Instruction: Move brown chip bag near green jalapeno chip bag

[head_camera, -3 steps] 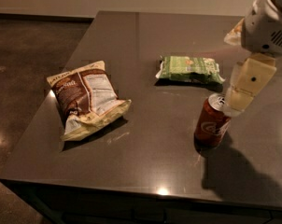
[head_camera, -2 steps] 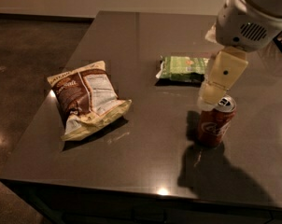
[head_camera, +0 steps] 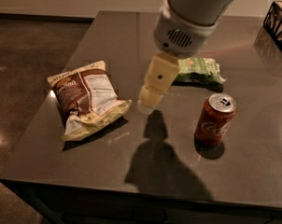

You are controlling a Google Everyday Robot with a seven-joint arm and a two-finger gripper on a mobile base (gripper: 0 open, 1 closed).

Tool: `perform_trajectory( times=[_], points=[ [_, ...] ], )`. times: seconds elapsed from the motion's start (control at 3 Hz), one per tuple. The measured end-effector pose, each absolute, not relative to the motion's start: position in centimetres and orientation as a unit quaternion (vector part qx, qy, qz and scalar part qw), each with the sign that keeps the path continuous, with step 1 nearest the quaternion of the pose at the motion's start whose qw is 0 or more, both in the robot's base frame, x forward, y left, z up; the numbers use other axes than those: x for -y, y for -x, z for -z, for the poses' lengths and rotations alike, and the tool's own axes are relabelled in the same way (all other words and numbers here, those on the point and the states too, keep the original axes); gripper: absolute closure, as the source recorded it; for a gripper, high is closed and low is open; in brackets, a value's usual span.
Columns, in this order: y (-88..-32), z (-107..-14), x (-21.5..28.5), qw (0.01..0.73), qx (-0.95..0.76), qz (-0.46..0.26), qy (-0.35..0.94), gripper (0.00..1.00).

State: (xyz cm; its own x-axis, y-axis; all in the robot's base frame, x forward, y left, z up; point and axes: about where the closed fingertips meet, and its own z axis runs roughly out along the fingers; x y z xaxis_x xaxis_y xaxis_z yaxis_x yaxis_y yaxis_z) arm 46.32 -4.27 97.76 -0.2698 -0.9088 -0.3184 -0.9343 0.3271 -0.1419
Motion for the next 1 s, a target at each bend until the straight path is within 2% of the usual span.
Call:
perform_trajectory(
  times=[1.0],
  points=[
    [-48.4, -89.0, -5.5, 0.126, -0.801, -0.012, 0.585, 0.00]
  ],
)
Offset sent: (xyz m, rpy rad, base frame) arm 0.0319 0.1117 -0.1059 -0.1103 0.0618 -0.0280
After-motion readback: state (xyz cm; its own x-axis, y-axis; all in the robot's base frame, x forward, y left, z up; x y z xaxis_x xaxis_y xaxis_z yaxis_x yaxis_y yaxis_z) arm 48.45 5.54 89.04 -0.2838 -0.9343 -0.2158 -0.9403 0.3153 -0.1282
